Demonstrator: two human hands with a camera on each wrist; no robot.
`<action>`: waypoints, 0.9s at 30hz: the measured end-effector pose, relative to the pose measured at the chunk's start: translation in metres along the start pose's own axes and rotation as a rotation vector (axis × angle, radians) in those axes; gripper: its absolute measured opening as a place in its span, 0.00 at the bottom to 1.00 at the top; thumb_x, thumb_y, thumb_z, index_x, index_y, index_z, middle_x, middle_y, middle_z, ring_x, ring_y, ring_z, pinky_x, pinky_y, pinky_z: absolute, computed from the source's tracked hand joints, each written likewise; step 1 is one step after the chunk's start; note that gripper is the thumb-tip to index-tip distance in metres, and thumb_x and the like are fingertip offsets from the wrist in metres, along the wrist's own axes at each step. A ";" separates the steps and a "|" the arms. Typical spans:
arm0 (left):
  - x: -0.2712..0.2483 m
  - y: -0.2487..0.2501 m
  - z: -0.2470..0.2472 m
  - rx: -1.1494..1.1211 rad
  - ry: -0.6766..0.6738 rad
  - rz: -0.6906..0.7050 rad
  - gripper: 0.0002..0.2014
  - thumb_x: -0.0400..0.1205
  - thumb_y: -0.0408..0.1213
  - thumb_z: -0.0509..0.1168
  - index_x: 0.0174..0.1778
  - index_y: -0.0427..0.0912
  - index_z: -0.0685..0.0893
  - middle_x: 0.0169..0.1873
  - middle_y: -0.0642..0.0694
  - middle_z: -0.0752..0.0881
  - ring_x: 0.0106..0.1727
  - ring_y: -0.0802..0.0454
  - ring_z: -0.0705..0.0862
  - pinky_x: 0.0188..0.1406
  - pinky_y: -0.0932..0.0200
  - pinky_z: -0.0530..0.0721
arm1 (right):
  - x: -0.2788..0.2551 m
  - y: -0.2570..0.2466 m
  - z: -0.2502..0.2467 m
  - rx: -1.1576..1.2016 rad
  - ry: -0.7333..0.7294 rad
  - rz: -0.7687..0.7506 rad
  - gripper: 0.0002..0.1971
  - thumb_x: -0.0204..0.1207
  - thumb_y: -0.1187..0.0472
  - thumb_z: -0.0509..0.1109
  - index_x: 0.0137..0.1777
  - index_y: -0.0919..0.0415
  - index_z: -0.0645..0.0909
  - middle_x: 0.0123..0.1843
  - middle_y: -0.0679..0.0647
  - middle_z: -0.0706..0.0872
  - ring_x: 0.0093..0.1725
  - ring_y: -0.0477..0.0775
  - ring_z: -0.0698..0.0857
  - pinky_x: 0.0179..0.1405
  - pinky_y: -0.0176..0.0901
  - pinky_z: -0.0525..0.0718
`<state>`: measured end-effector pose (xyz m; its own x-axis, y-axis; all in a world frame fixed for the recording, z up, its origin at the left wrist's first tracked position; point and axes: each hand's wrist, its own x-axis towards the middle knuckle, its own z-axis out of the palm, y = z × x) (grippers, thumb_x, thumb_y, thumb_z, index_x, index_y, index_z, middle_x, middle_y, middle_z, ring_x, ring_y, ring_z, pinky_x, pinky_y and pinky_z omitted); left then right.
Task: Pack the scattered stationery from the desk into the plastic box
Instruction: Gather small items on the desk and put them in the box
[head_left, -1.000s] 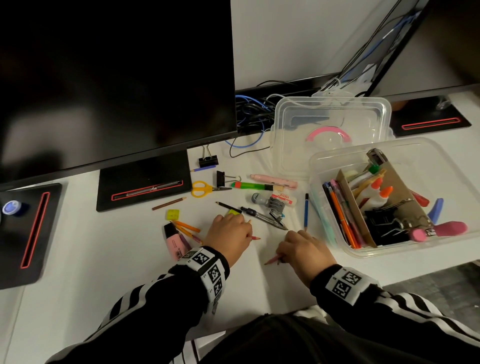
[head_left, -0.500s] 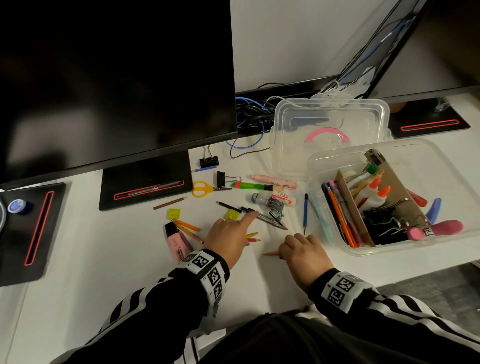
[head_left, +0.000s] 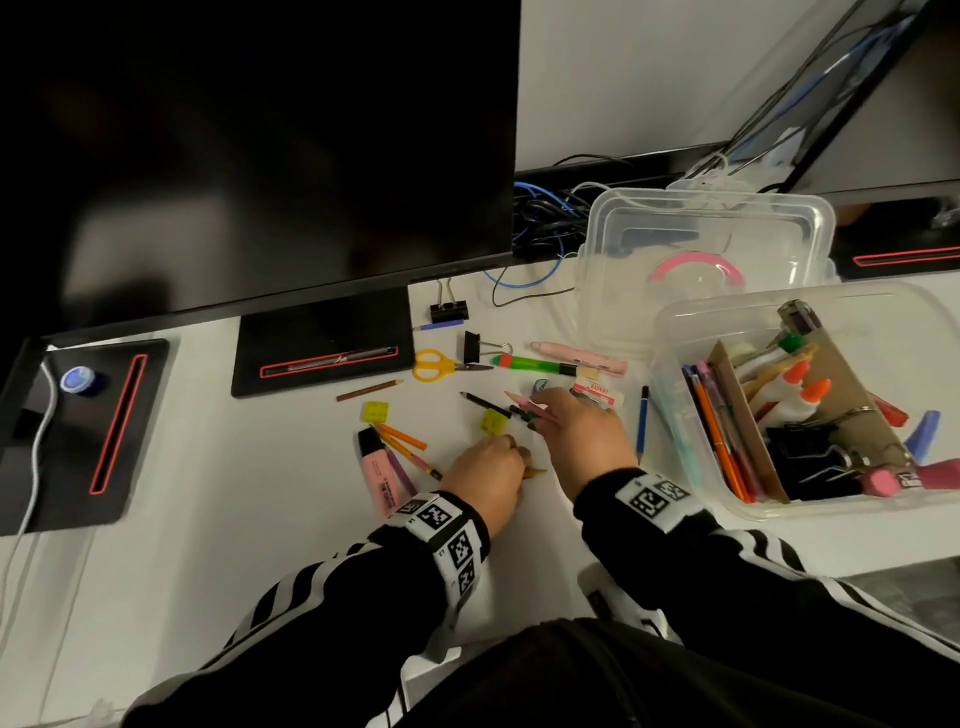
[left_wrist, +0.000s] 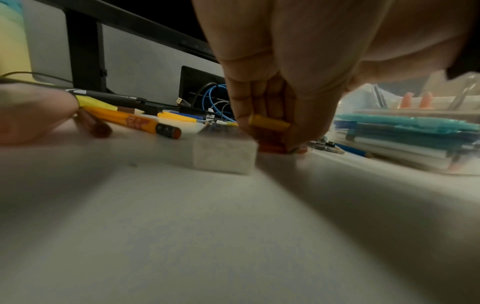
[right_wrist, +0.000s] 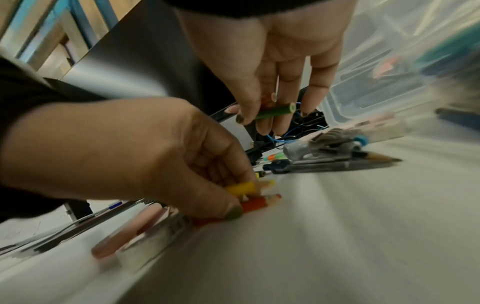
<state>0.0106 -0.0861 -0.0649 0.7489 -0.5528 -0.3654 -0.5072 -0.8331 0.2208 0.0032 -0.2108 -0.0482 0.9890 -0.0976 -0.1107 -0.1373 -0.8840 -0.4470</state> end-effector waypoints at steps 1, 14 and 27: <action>-0.002 0.000 0.000 -0.002 -0.003 -0.008 0.15 0.83 0.34 0.58 0.65 0.39 0.78 0.61 0.40 0.76 0.64 0.43 0.74 0.60 0.53 0.73 | 0.008 -0.003 0.003 -0.004 -0.023 -0.017 0.15 0.82 0.56 0.62 0.67 0.54 0.79 0.58 0.55 0.87 0.59 0.59 0.83 0.61 0.49 0.76; -0.017 -0.009 0.008 0.164 -0.020 -0.027 0.14 0.81 0.35 0.58 0.62 0.37 0.76 0.60 0.39 0.78 0.62 0.40 0.74 0.61 0.50 0.66 | 0.071 -0.034 0.030 -0.335 -0.232 -0.037 0.16 0.80 0.49 0.62 0.64 0.51 0.80 0.67 0.53 0.79 0.68 0.58 0.75 0.66 0.52 0.70; -0.014 -0.018 0.006 0.212 -0.029 0.120 0.15 0.83 0.38 0.55 0.63 0.39 0.76 0.60 0.40 0.78 0.60 0.42 0.75 0.62 0.52 0.66 | 0.076 -0.054 0.038 -0.594 -0.319 -0.111 0.20 0.83 0.54 0.50 0.69 0.61 0.73 0.68 0.58 0.77 0.70 0.59 0.72 0.66 0.52 0.66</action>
<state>0.0061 -0.0634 -0.0695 0.6670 -0.6438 -0.3749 -0.6718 -0.7373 0.0709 0.0836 -0.1528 -0.0663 0.9188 0.0675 -0.3888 0.1074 -0.9908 0.0817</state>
